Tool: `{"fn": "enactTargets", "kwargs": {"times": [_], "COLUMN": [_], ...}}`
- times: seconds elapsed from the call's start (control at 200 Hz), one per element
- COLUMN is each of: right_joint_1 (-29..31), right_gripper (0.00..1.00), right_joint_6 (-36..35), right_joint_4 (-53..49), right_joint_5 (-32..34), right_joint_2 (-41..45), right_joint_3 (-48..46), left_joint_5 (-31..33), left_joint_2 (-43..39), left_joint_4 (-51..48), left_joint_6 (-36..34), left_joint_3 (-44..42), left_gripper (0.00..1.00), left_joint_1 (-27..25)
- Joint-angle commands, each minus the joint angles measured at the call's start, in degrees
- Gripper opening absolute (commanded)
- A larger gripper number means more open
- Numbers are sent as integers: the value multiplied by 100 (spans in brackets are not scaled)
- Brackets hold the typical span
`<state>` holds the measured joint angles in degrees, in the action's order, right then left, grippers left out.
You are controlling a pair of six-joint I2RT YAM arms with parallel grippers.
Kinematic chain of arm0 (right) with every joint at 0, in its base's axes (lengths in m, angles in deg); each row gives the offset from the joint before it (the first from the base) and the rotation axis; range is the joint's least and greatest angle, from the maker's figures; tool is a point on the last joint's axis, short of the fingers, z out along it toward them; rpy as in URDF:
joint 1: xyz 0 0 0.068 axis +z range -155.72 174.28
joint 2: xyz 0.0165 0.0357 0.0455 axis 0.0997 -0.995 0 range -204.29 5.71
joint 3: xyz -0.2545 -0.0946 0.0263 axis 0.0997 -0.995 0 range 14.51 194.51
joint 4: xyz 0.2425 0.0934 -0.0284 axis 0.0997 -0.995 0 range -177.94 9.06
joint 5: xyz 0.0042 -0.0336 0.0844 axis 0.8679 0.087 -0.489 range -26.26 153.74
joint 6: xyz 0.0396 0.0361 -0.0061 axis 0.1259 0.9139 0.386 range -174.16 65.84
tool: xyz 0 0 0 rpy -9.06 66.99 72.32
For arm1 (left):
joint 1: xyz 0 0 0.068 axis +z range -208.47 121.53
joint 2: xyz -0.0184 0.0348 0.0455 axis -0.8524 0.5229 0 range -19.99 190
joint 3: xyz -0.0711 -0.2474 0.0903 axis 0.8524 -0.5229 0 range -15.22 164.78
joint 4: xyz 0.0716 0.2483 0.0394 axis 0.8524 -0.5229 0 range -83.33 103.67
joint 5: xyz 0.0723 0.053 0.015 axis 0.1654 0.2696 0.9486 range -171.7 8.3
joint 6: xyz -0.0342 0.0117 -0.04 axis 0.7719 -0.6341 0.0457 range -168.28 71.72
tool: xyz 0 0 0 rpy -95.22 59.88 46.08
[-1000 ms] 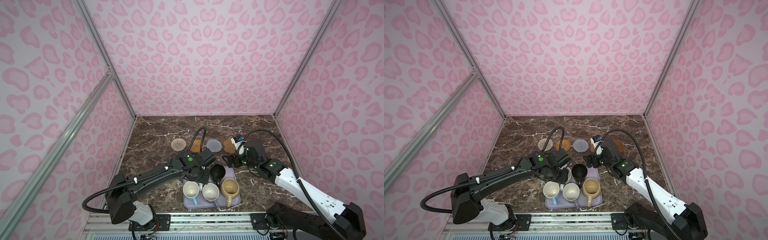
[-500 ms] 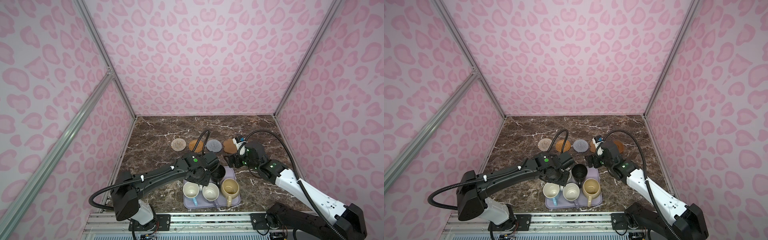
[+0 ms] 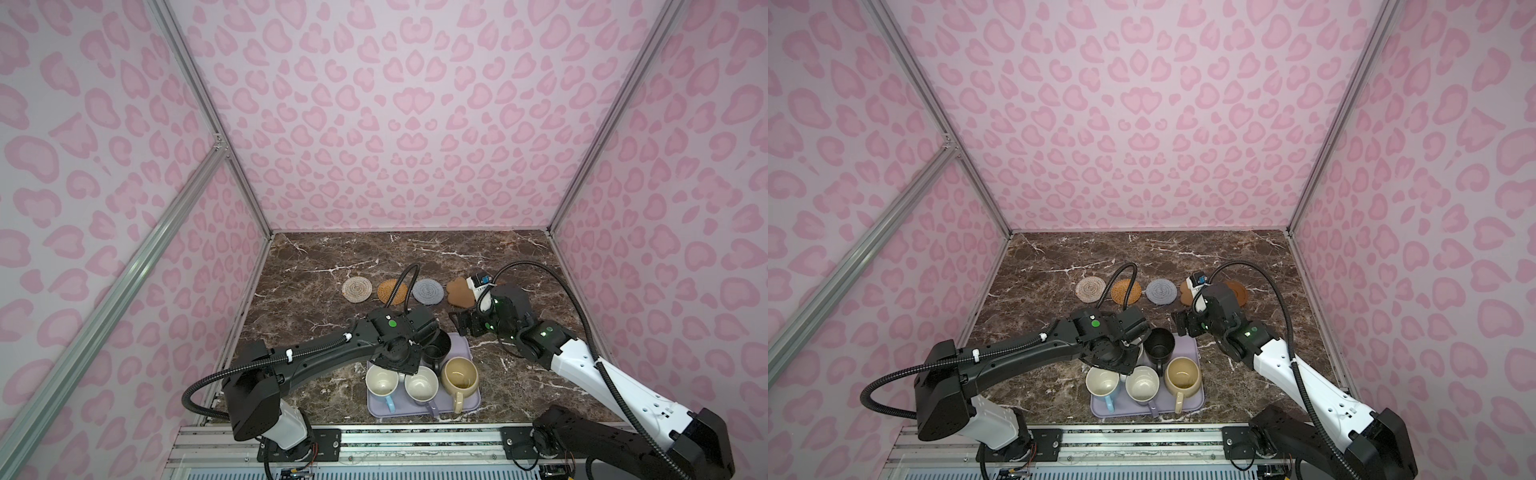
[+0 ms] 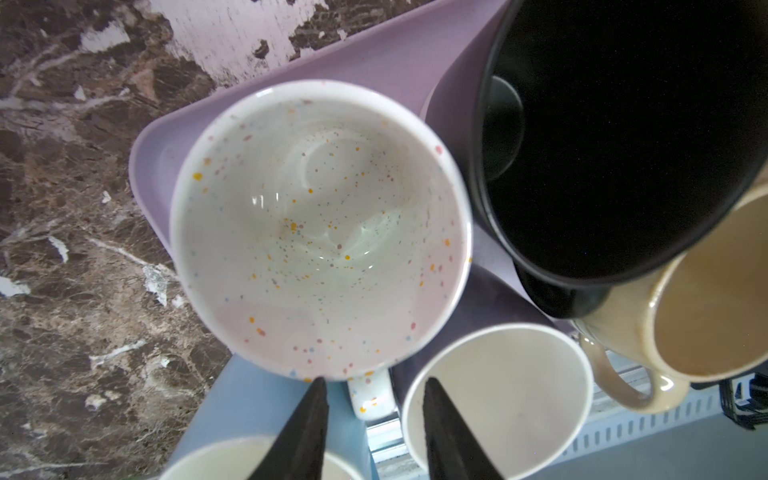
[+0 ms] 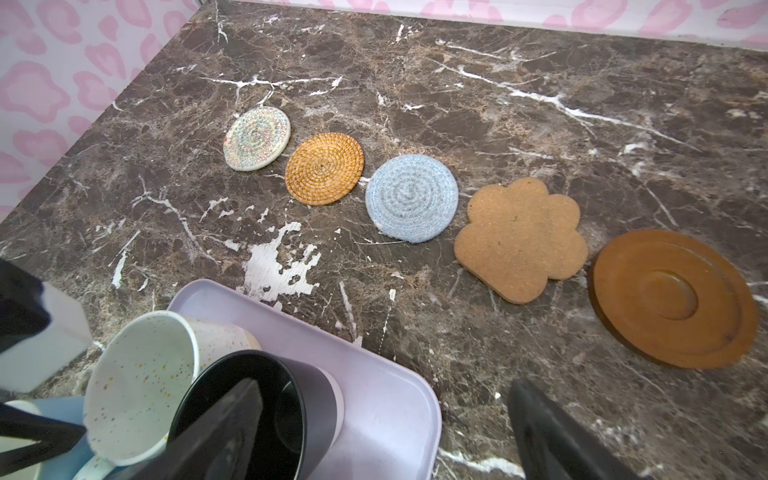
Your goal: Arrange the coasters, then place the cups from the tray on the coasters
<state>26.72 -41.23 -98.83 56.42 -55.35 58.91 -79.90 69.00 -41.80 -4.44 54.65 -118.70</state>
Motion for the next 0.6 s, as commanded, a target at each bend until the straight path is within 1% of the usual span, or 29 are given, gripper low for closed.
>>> {"fn": "enactTargets", "kwargs": {"times": [0.0, 0.105, 0.595], "right_joint_1": [-3, 3, -8], "right_gripper": [96, 96, 96], "right_joint_6": [-1, -10, -4], "right_joint_4": [181, 220, 198], "right_joint_5": [-374, -482, -263], "right_joint_2": [6, -1, -20], "right_joint_3": [-16, -45, -78], "left_joint_5": [23, 71, 268], "left_joint_2": [78, 98, 212], "left_joint_4": [-65, -118, -477], "left_joint_6": [83, 92, 290], "left_joint_3": [0, 18, 316], "left_gripper": [41, 41, 39], "left_joint_1": [-15, -16, -206]}}
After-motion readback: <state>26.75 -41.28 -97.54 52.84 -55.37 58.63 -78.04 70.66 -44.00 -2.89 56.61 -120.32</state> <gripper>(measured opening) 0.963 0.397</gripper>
